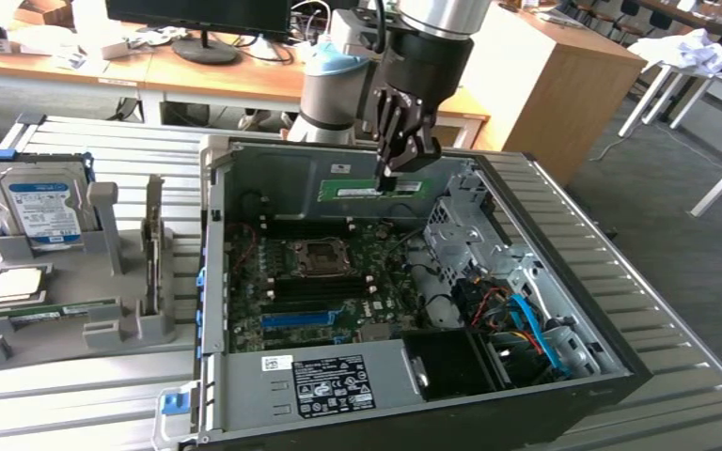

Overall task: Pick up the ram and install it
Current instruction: 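Insert the ram into the slot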

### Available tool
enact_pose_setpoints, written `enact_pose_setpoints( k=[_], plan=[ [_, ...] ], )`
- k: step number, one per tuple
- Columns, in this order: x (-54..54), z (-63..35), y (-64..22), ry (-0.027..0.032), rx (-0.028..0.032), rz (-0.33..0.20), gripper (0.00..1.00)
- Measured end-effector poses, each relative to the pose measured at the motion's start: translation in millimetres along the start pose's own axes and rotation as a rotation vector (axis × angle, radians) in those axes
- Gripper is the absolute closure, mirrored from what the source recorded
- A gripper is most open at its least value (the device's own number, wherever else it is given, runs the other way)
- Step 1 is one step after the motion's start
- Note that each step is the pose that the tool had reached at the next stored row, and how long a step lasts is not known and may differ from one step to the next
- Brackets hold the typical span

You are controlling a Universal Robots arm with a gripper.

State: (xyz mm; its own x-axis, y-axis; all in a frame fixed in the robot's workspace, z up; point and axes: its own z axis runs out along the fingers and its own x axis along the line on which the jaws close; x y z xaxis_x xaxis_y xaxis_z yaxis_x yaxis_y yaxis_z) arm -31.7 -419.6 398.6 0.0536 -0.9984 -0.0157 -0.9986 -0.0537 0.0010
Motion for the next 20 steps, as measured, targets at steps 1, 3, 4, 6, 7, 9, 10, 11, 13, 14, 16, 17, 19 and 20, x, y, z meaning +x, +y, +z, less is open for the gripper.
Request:
enact_pose_setpoints(
  k=[1, 3, 4, 6, 7, 9, 10, 11, 13, 14, 16, 17, 19, 20],
  plan=[
    [0.0, 0.2, 0.0, 0.0, 0.0, 0.0, 0.87],
    [0.0, 0.5, 0.1, 0.0, 0.0, 0.0, 0.87],
    [0.0, 0.7, 0.1, 0.0, 0.0, 0.0, 0.87],
    [0.0, 1.2, 0.1, 0.0, 0.0, 0.0, 0.87],
    [0.0, 1.4, 0.1, -0.0001, 0.0, 0.0, 0.87],
    [0.0, 1.8, 0.2, 0.0, 0.0, 0.0, 0.87],
    [0.0, 2.0, 0.2, 0.0, 0.0, 0.0, 0.87],
    [0.0, 2.2, 0.2, -0.0001, 0.0, 0.0, 0.87],
    [0.0, 2.6, 0.2, 0.0, 0.0, 0.0, 0.87],
    [0.0, 2.9, 0.2, 0.0, 0.0, 0.0, 0.87],
    [0.0, 3.3, 0.2, 0.0, 0.0, 0.0, 0.87],
    [0.0, 3.5, 0.3, -0.0001, 0.0, 0.0, 0.87],
    [0.0, 3.9, 0.3, -0.0001, 0.0, 0.0, 0.87],
    [0.0, 4.1, 0.3, 0.0, 0.0, 0.0, 0.87]
  ],
)
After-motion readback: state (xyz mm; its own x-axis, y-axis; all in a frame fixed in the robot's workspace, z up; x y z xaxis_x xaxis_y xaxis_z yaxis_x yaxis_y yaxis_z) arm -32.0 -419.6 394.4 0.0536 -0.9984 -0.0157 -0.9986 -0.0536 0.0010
